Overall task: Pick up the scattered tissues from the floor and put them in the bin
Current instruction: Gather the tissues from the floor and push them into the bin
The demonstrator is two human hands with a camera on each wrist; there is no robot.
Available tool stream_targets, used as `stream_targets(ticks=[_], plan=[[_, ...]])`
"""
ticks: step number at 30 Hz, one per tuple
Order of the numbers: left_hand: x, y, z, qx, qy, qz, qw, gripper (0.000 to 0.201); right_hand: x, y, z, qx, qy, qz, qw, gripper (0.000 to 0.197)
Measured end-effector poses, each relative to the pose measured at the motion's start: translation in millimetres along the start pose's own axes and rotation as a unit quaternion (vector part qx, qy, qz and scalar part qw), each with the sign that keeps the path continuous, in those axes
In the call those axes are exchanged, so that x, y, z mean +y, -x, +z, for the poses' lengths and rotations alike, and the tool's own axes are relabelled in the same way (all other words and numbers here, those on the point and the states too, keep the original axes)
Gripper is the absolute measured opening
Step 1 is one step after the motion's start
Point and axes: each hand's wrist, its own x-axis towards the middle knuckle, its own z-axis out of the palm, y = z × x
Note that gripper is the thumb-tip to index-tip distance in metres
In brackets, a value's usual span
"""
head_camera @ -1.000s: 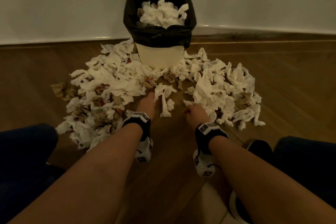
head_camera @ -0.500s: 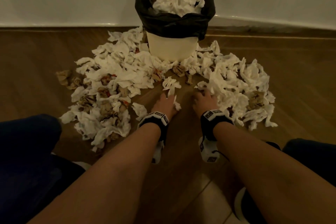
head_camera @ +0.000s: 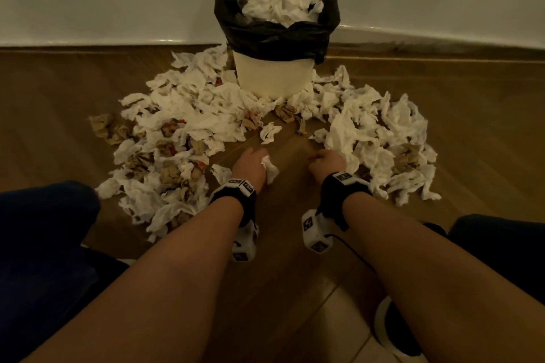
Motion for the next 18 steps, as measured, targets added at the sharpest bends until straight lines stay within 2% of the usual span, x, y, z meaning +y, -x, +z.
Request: stream_targets(ticks=[4,7,9,12,13,15,18], plan=[[-1,3,1,0.018,0.029,-0.046,0.998,0.048,4,4,-7,-0.003,-0.201,0.06,0.978,0.023],[-2,5,2,0.023,0.006,-0.015,1.0,0.041,6,6,-15,-0.043,-0.293,0.117,0.948,0.039],[-3,5,0,0.03,-0.029,0.007,0.999,0.034,7,8,-19,-0.104,-0.378,0.135,0.91,0.042],[-4,5,-2,0.05,0.0,-0.027,0.998,0.024,7,11,-23,-0.141,-0.498,0.172,0.838,0.043],[-4,5,-2,0.055,0.049,-0.045,0.996,0.022,7,13,-24,-0.132,-0.507,0.181,0.832,0.045],[-4,10,-2,0.069,0.154,-0.055,0.984,0.027,7,20,-26,-0.114,-0.484,0.191,0.847,0.042],[-7,15,-1,0.09,0.174,-0.039,0.98,0.044,10,26,-24,-0.12,-0.497,0.206,0.834,0.031]])
